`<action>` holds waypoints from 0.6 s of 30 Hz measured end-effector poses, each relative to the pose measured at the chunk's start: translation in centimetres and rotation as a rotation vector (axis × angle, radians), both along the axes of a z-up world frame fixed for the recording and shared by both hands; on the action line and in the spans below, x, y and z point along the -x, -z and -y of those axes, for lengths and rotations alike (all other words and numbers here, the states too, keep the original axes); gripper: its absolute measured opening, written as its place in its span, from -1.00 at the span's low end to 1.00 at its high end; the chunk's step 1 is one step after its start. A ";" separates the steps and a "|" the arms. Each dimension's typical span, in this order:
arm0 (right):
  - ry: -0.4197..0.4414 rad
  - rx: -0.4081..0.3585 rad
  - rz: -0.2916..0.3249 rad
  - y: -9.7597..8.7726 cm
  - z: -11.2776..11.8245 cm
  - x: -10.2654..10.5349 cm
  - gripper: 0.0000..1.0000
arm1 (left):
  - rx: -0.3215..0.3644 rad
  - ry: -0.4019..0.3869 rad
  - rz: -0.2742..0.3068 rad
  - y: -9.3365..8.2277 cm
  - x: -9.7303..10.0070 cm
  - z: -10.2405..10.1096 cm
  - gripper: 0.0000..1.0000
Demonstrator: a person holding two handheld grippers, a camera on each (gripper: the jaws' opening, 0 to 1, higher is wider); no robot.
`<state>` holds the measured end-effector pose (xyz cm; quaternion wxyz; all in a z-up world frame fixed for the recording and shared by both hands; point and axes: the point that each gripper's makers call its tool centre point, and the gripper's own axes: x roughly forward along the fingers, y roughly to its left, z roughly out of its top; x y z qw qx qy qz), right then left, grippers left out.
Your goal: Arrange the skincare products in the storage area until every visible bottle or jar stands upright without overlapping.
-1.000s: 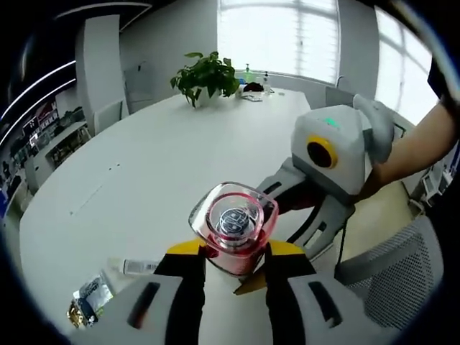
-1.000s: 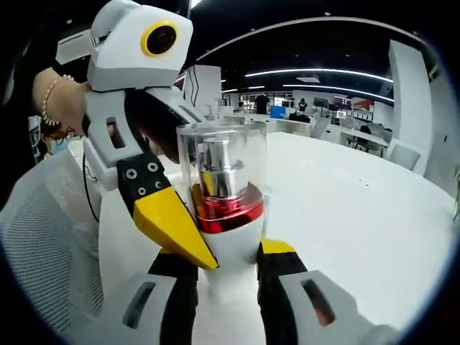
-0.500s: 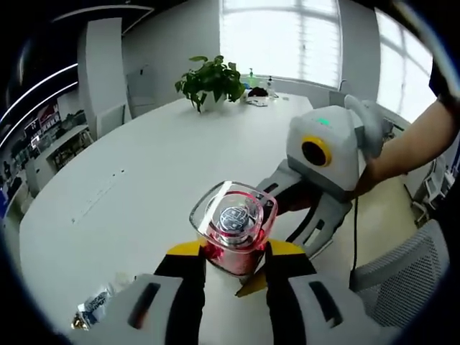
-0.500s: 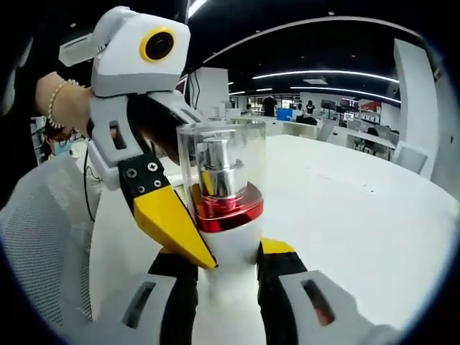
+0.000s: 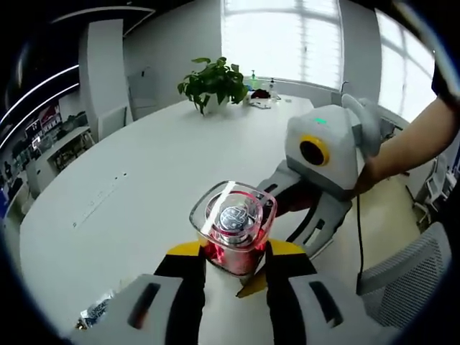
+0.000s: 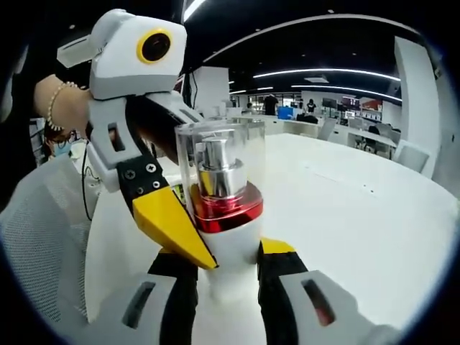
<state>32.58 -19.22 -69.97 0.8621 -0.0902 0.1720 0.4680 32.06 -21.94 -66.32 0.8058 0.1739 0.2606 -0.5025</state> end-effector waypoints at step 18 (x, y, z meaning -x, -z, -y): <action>0.135 0.017 -0.009 -0.9 0.9 0.7 -0.14 | 0.016 -0.048 0.012 -0.8 0.7 -1.3 -0.21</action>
